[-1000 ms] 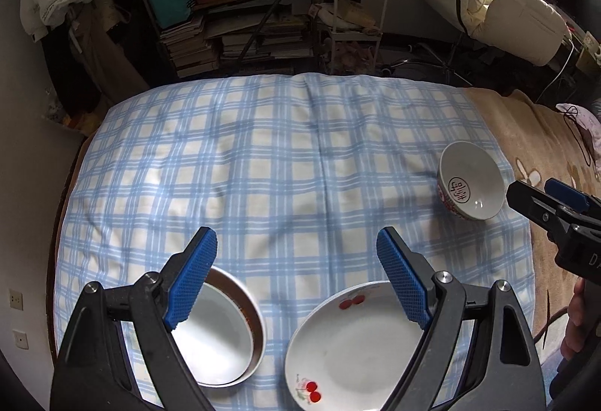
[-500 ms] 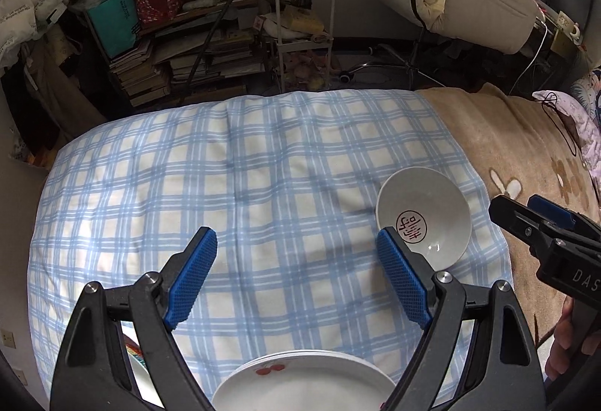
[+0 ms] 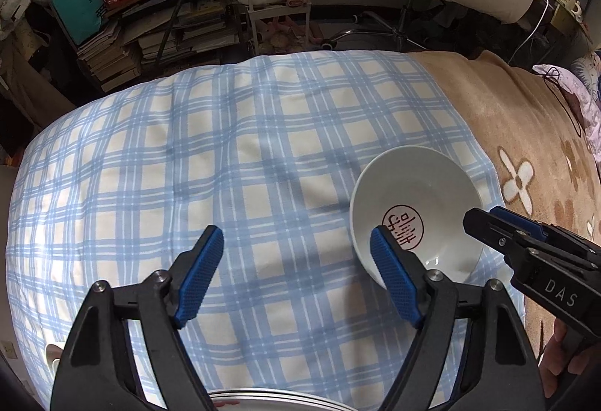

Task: Organize plates and bowls
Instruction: 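Grasp the seal-print bowl rim with the left tool while the right tool grasps it, then lift the seal-print bowl with the left tool toward the nested bowls while the right tool carries it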

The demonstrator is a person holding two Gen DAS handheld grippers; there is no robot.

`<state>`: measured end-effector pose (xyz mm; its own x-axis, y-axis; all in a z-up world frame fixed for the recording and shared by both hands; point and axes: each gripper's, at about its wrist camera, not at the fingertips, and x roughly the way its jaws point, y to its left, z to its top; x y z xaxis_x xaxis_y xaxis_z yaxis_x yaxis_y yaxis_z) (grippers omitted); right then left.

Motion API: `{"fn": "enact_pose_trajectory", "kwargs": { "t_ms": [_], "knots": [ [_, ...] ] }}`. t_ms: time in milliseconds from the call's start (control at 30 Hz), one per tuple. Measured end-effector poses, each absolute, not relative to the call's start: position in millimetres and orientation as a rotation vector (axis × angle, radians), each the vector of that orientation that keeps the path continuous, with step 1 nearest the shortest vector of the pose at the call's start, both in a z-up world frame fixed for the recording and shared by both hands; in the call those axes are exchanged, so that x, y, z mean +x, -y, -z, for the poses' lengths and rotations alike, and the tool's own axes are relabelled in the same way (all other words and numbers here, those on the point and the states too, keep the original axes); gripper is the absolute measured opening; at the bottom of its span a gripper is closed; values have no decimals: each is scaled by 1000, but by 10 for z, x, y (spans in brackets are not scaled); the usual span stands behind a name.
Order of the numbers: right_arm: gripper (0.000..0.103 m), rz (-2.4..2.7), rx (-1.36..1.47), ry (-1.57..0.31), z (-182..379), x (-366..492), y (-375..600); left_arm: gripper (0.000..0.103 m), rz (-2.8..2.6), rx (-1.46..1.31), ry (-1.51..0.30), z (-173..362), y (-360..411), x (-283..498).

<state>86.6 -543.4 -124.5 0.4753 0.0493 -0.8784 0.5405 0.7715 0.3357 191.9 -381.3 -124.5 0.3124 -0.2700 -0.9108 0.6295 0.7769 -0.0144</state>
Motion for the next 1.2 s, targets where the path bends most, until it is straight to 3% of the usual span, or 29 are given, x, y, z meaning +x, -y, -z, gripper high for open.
{"fn": "enact_pose_trajectory", "kwargs": {
  "t_ms": [167,200,267,433,667,1200],
  "knots": [
    [24,295,685,-1058,1346,905,5444,32,655,380,-1142,1381,3963,1907],
    [23,293,686,-1053,1350,907,5447,31,656,378,-1147,1406,3982,1906],
    [22,287,707,-1043,1363,895,5460,19,670,351,-1172,1463,3990,1932],
    [20,270,717,-1053,1405,913,5441,7,685,281,-1224,1560,3989,1980],
    [14,300,688,-1074,1415,924,5408,7,671,305,-1214,1530,4009,1906],
    [13,274,644,-1042,1129,855,5072,8,629,340,-1183,1179,3626,1750]
  ]
}}
